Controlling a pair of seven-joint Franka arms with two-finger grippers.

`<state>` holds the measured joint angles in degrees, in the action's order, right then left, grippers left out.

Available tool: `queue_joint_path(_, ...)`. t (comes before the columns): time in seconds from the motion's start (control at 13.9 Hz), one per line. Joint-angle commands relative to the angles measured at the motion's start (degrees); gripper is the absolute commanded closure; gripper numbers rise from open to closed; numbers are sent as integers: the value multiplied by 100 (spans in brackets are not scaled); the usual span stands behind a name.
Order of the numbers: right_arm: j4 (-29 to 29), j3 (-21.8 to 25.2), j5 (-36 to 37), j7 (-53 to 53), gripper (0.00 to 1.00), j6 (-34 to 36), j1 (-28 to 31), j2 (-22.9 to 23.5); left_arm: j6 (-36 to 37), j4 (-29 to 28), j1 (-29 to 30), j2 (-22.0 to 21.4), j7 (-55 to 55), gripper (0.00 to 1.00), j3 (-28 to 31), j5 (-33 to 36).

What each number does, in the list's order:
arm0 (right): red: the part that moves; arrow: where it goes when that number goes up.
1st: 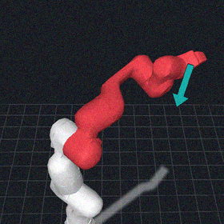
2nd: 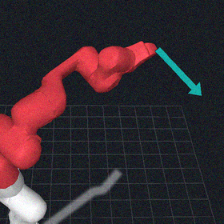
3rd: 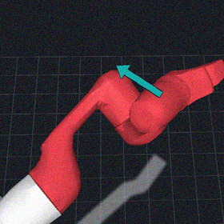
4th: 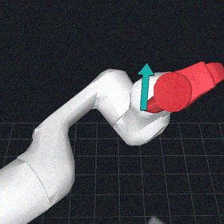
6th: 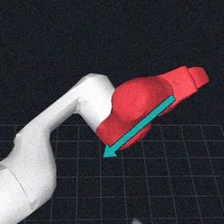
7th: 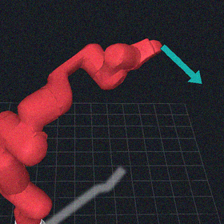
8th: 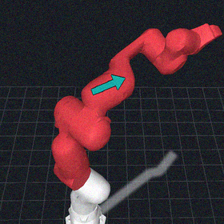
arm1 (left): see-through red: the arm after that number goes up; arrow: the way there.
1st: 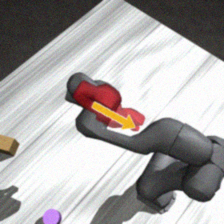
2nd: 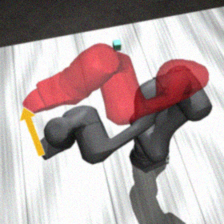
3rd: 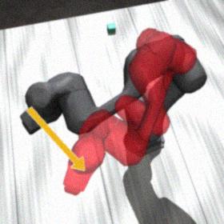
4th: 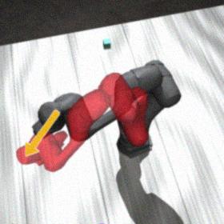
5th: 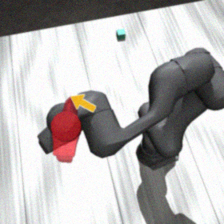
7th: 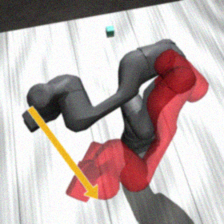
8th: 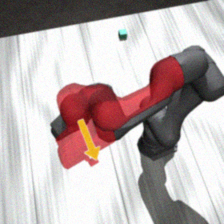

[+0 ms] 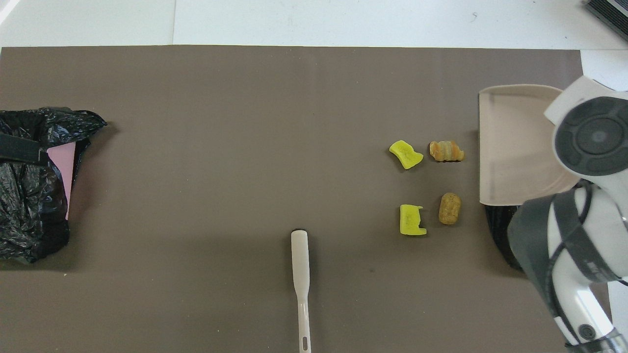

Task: Sweep and dump trash in bin
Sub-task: 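Bring the empty dustpan back to the mat center and release it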

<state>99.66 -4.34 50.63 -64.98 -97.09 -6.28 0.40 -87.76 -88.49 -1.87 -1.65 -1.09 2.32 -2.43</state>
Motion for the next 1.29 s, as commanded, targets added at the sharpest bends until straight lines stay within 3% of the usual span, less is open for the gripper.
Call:
queue_joint_path(0.0, -1313, 12, -377, 590, 100, 663, -346, 950, 478, 77, 11, -29, -76, 0, -21, 138)
queue_joint_path(0.14, -1991, 4, -631, 1422, 100, 1128, -768, 1487, 637, 42, 20, -90, -434, 0, -21, 129)
queue_joint_path(0.43, -2231, 12, -1704, 3619, 100, 1254, -1252, 1840, 690, 77, -6, -64, -559, 0, -21, 305)
queue_joint_path(0.86, -3864, -23, -3083, 6195, 100, 1473, -1420, 3184, 585, 24, -15, -99, -542, 0, -56, 270)
queue_joint_path(1.01, -3937, -75, -3628, 6960, 100, 1439, -1420, 3256, 585, -2, -6, -116, -550, 0, -56, 269)
queue_joint_path(1.22, -4129, -102, -3858, 7885, 100, 1430, -1849, 3702, 602, -11, -6, -125, -559, 0, -56, 278)
